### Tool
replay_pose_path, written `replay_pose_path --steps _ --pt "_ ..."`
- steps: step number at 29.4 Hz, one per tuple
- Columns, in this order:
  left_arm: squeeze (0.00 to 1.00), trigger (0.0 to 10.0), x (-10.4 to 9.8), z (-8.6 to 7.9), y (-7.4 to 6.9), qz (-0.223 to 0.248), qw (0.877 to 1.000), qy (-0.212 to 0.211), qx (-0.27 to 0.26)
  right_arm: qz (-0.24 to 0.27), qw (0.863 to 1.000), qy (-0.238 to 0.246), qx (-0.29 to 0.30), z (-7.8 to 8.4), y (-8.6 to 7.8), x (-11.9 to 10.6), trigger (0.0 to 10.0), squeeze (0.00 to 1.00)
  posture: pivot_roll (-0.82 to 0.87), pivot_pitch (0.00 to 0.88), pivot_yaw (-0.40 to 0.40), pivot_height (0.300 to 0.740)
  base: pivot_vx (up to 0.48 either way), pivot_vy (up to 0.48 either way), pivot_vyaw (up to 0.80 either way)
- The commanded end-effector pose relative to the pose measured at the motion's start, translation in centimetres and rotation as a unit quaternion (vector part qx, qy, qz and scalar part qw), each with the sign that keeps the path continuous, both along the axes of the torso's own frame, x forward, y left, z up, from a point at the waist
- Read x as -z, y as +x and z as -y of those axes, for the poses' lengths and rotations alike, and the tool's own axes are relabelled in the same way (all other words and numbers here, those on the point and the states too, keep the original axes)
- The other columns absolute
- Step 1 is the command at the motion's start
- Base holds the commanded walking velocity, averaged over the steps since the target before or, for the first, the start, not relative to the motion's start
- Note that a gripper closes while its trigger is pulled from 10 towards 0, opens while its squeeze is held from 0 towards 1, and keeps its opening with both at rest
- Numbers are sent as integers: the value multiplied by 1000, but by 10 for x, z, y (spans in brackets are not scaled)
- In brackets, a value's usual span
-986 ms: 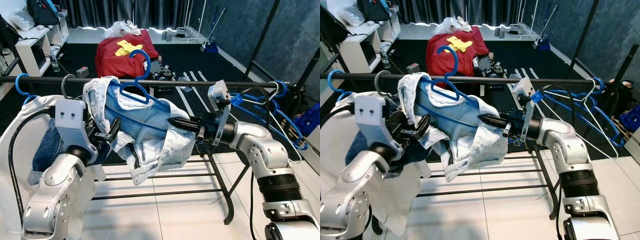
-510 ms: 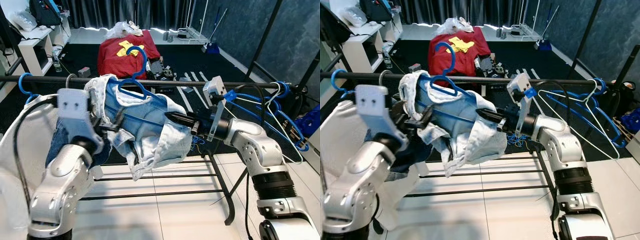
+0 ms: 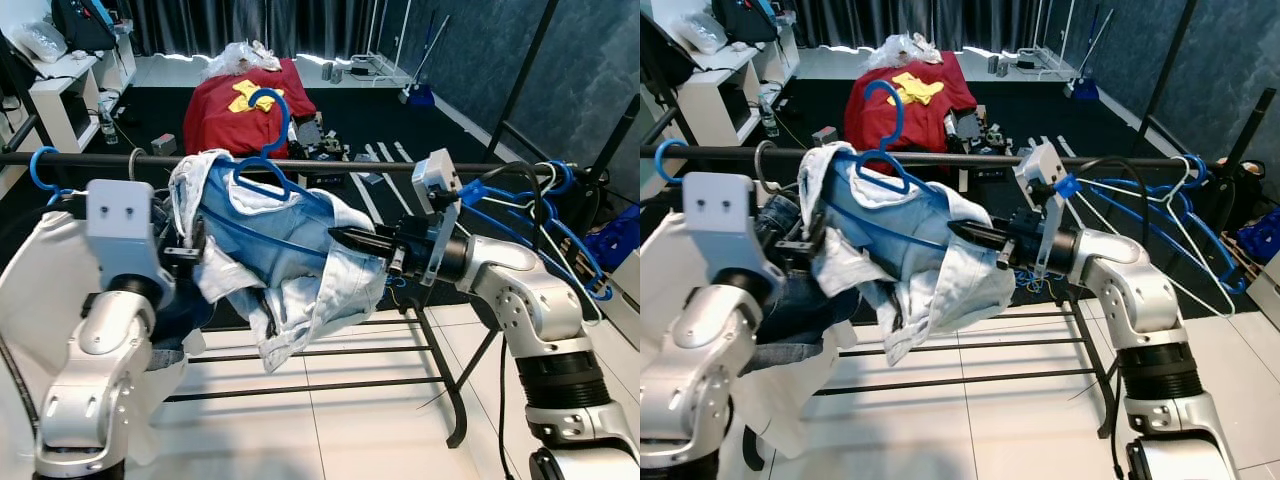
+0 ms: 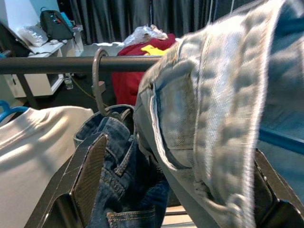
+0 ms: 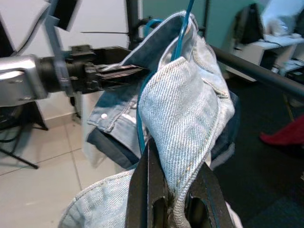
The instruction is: Hang hanger
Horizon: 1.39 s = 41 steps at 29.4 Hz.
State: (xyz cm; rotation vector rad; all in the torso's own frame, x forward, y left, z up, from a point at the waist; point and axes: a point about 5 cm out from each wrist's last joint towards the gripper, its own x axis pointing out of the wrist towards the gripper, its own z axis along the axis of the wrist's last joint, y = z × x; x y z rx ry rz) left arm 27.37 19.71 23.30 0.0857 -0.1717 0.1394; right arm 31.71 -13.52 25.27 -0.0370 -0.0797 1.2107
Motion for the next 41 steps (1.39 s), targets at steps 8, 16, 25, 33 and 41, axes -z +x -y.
replay_pose_path --steps 8,16,25,33,41 --pt "0 10000 8 0 1 -25 1000 3 -9 32 997 -26 -66 7 -21 -15 10000 0 -85 0 -46 740 0 0 0" --pt "0 0 -1 0 3 -12 1000 9 -1 36 995 -63 -73 17 -30 -16 10000 0 -95 0 -38 740 0 0 0" --pt "0 0 -10 -7 3 -3 999 30 -11 45 994 -70 -71 22 -31 -21 10000 0 -96 0 -37 740 0 0 0" --pt "0 0 -23 -26 0 14 998 39 -53 45 991 -92 -86 25 -36 -21 10000 0 -90 0 -37 740 0 0 0" --pt "0 0 -32 -27 3 25 997 49 -58 42 986 -116 -110 25 -43 -17 10000 0 -89 0 -35 740 0 0 0"
